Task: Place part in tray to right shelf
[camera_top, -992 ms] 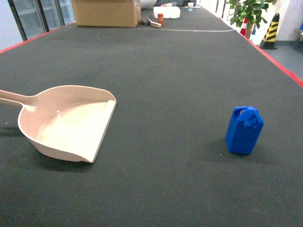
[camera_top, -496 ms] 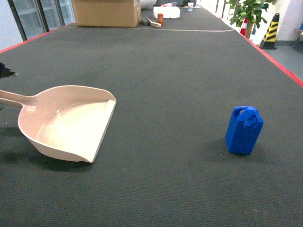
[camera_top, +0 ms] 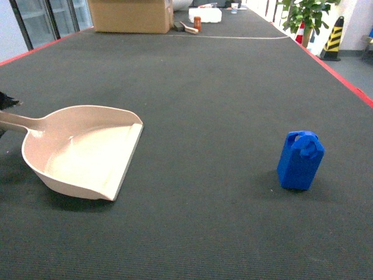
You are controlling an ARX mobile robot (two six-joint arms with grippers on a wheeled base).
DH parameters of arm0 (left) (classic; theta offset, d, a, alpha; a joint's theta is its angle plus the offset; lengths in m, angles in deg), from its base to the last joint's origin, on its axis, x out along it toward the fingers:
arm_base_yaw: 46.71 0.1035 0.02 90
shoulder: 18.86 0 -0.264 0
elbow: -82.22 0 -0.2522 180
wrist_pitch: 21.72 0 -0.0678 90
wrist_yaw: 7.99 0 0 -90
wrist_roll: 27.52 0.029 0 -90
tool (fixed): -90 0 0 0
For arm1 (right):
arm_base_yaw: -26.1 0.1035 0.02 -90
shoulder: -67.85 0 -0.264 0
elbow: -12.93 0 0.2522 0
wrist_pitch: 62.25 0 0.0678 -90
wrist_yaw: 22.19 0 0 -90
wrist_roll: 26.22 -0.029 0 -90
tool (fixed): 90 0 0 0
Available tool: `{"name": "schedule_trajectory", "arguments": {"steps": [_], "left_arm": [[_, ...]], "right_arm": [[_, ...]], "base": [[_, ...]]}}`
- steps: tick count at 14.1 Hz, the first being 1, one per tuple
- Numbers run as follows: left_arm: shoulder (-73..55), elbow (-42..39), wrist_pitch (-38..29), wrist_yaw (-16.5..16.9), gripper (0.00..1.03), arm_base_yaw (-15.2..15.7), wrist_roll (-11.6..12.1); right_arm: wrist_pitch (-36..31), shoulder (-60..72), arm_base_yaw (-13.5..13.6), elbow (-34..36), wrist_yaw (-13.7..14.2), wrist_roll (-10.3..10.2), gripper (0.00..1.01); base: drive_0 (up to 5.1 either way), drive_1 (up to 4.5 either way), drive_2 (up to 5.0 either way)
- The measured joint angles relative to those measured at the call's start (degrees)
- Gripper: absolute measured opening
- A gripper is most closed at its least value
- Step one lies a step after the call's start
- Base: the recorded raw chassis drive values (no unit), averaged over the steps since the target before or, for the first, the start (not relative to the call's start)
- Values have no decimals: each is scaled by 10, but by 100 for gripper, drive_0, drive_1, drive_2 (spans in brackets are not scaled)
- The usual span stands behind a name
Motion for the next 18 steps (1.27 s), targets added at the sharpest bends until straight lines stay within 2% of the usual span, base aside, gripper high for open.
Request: {"name": "schedule_trajectory", "arguments": {"steps": [1, 4, 5, 7, 10, 12, 14, 15, 16, 18], "left_arm": [[-1, -7, -15, 5, 40, -1, -7], [-1, -17, -31, 14, 30, -4, -7], [2, -20, -30, 15, 27, -5, -15], [5, -28, -47, 17, 22, -7, -33], [17, -37, -56, 21, 20, -10, -45], [55, -63, -86, 36, 18, -27, -51], [97, -107, -126, 57, 18, -81, -72], [157, -139, -169, 68, 18, -159, -132], [193, -180, -183, 68, 17, -228, -187], [198, -194, -189, 70, 17, -253, -196]], "right_arm": [[0, 0, 0, 0, 0, 0, 98], [0, 0, 0, 0, 0, 0, 98], [0, 0, 0, 0, 0, 0, 98], [0, 0, 0, 0, 0, 0, 98], [0, 0, 0, 0, 0, 0, 98], [0, 0, 0, 0, 0, 0, 98], [0, 0, 0, 0, 0, 0, 98], [0, 0, 0, 0, 0, 0, 98], [0, 0, 0, 0, 0, 0, 98], [0, 0, 0, 0, 0, 0, 98]], "base": [[0, 0, 0], [0, 0, 0], [0, 0, 0], [0, 0, 0], [0, 0, 0], [0, 0, 0], [0, 0, 0], [0, 0, 0], [0, 0, 0], [0, 0, 0]]}}
